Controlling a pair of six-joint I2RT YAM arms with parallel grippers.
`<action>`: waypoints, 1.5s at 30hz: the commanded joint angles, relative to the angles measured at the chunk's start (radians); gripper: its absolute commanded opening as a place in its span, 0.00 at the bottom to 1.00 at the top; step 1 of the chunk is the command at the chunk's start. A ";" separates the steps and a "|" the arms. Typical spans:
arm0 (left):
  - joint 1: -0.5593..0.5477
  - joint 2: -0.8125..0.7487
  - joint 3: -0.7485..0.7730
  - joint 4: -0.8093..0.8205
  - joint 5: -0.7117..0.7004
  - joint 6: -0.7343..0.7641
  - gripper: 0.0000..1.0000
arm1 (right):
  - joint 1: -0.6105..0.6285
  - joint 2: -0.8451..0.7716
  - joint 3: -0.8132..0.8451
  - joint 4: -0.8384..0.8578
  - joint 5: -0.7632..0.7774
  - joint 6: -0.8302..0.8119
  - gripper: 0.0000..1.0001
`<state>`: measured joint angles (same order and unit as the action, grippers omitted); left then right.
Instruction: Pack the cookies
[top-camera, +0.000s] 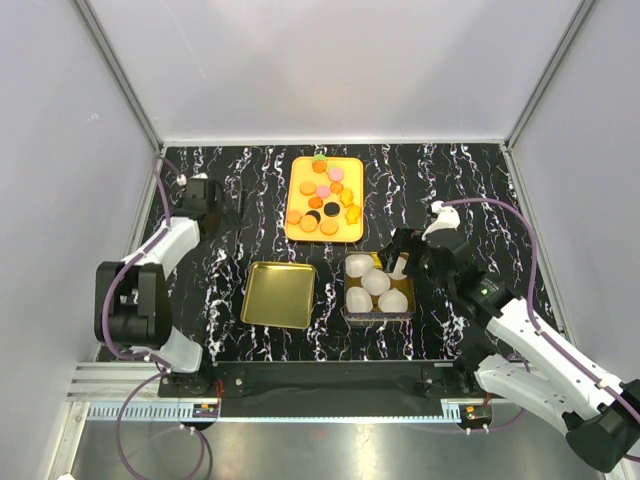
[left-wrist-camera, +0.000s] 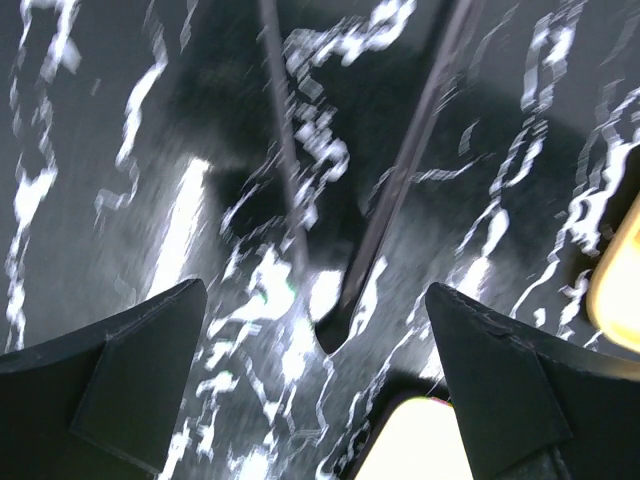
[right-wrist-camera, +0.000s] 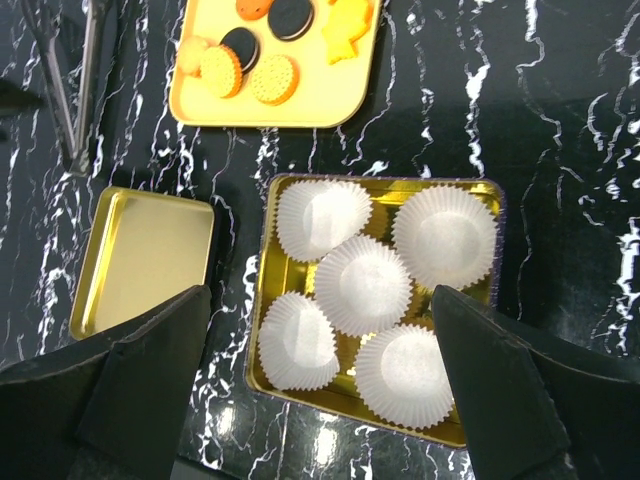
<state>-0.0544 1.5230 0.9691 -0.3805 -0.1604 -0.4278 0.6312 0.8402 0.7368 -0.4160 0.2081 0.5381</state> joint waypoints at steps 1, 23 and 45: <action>-0.004 0.043 0.088 0.127 0.038 0.078 0.99 | 0.005 -0.004 0.032 0.029 -0.030 -0.015 1.00; -0.010 0.373 0.318 -0.024 -0.047 0.155 0.92 | 0.005 -0.032 0.026 0.005 -0.018 -0.020 1.00; -0.005 0.431 0.332 -0.093 0.033 0.123 0.73 | 0.005 -0.024 -0.007 0.019 -0.029 -0.009 1.00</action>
<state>-0.0643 1.9285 1.2736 -0.4694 -0.1440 -0.3065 0.6315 0.8154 0.7326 -0.4309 0.1886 0.5209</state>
